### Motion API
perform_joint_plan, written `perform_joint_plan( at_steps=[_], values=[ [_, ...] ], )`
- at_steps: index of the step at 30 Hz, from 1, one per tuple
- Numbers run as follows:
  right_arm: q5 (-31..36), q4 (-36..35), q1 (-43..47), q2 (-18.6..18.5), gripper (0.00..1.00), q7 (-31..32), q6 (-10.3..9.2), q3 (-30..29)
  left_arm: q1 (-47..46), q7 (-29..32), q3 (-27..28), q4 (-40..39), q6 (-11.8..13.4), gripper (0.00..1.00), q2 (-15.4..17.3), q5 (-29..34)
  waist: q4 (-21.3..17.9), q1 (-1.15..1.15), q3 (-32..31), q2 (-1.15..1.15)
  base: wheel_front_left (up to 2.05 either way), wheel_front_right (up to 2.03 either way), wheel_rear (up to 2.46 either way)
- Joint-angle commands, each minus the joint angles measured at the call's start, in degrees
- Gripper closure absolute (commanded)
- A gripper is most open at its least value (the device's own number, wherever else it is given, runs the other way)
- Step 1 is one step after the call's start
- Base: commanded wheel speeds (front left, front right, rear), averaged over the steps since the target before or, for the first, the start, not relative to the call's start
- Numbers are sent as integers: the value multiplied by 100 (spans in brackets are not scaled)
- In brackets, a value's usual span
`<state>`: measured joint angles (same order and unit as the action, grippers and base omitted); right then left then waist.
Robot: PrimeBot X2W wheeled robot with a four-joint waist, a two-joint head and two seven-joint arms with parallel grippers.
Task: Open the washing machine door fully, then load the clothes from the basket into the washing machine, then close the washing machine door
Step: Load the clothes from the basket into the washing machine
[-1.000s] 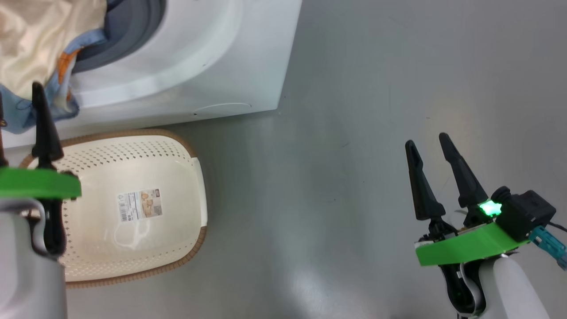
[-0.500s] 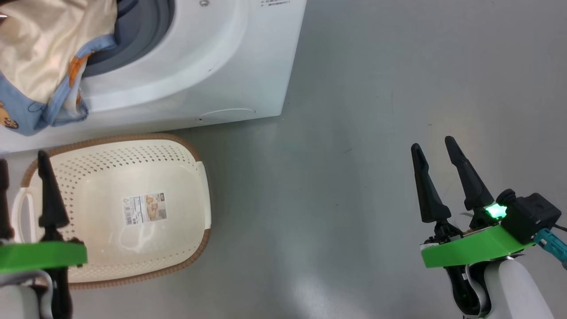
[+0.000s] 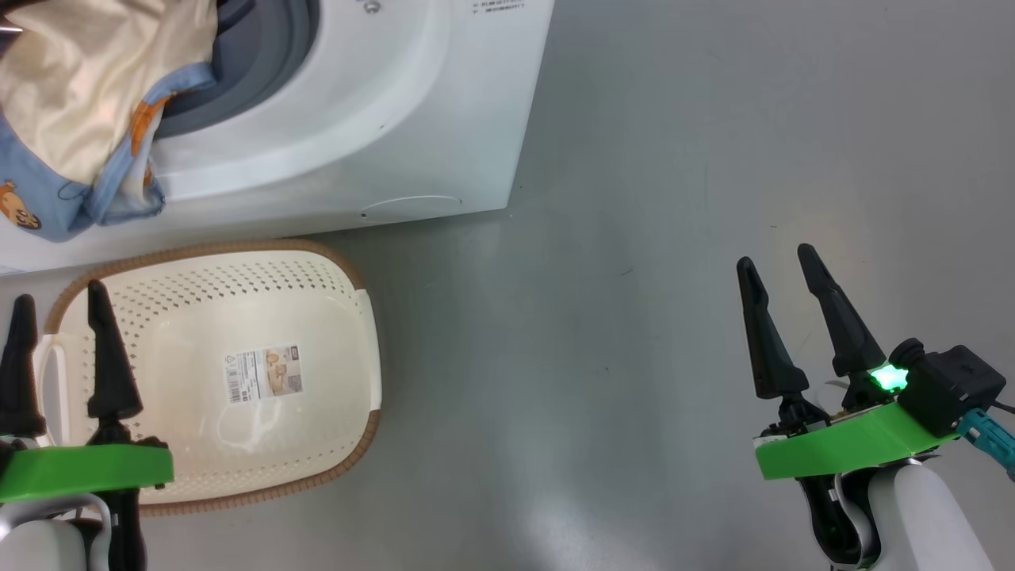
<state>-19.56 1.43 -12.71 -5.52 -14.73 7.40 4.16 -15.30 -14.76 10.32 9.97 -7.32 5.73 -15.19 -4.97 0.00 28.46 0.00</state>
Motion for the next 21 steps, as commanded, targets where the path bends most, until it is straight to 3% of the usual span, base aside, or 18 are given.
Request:
perform_joint_plan(
  at_steps=[1, 11, 21],
  values=[
    [37, -128, 137, -22, 0, -27, 9, 123, 89, -24, 141, -66, -16, 0, 177, 50, 3, 0, 3, 0, 0, 0, 0],
    [40, -121, 43, 6, 0, -27, 9, 124, -480, -24, -28, 696, -17, 0, 369, 12, 31, 0, 75, 0, 0, 0, 0],
    [47, -158, -94, 78, 0, -27, 9, 148, -1676, -24, -132, 2014, -17, 0, 747, 153, -66, 0, 331, 0, 0, 0, 0]
  ],
)
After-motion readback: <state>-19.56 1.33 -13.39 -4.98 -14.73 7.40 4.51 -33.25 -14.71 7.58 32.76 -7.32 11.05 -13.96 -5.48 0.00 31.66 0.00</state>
